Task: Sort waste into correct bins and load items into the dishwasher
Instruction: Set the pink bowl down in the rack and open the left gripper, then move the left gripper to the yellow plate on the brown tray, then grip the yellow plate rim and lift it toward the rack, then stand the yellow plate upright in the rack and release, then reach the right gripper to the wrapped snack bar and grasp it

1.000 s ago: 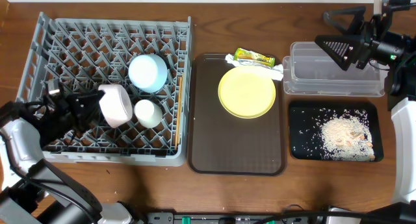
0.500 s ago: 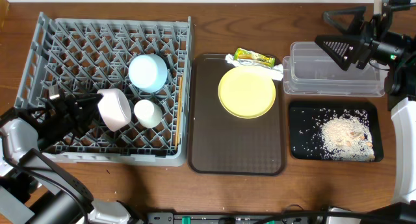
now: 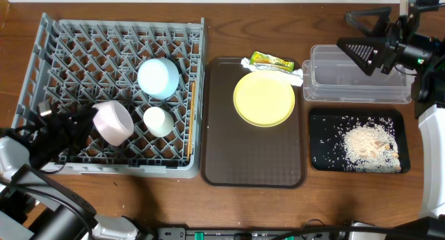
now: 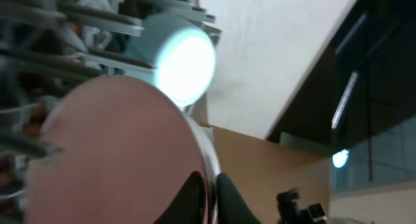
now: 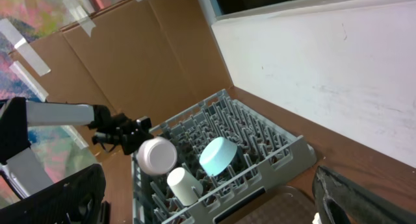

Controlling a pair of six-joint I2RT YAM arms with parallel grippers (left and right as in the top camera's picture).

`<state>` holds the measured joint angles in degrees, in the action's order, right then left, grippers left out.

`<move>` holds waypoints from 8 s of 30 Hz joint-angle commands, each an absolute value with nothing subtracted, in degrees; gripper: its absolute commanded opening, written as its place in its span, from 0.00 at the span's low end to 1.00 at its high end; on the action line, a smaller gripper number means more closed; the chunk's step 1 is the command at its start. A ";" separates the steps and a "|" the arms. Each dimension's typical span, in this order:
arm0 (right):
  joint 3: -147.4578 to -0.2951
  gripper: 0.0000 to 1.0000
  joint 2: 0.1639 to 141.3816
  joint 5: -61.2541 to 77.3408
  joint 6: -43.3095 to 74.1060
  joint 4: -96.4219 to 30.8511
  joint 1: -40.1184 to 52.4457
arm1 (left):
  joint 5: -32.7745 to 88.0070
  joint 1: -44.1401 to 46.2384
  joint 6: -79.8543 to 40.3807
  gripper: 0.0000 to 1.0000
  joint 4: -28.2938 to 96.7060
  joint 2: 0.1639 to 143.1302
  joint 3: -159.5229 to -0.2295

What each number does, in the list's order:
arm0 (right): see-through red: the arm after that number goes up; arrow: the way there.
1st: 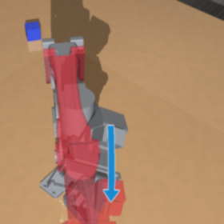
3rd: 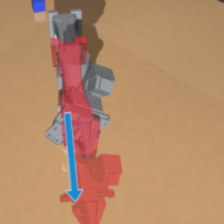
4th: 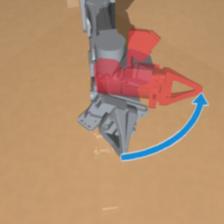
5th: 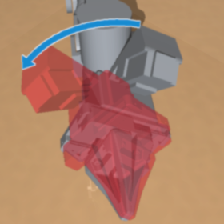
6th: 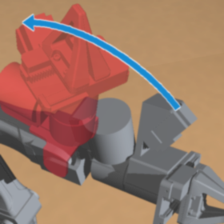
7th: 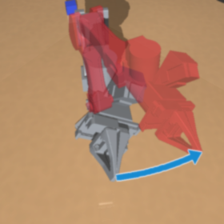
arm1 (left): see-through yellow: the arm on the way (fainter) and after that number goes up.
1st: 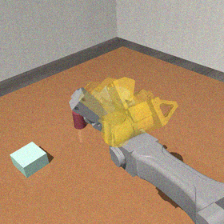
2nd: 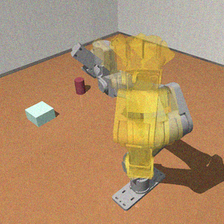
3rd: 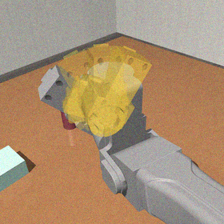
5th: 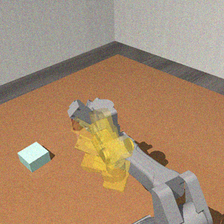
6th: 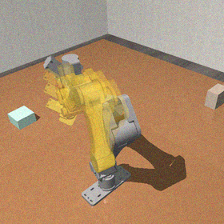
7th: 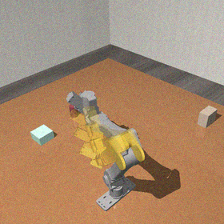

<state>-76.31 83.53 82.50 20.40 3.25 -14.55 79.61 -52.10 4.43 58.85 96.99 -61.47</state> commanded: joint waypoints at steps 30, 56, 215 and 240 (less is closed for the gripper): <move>-76.31 0.99 83.57 82.54 20.53 3.25 -14.94 | 24.08 -32.95 -18.90 0.08 52.16 67.66 -66.72; -76.31 0.99 83.59 82.54 20.53 3.25 -14.94 | 12.53 12.45 -20.75 0.22 39.88 74.39 -66.78; -112.92 0.99 110.39 1.43 -12.97 -43.62 23.49 | 56.21 -23.44 -25.34 0.88 25.41 64.40 -66.54; -112.66 0.72 136.11 1.58 -24.51 -54.15 20.27 | 56.21 -23.44 -25.34 0.88 25.41 64.40 -66.54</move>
<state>-112.29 136.05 1.50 -23.73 -52.23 21.17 56.58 -23.16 -25.67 25.50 64.49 -66.02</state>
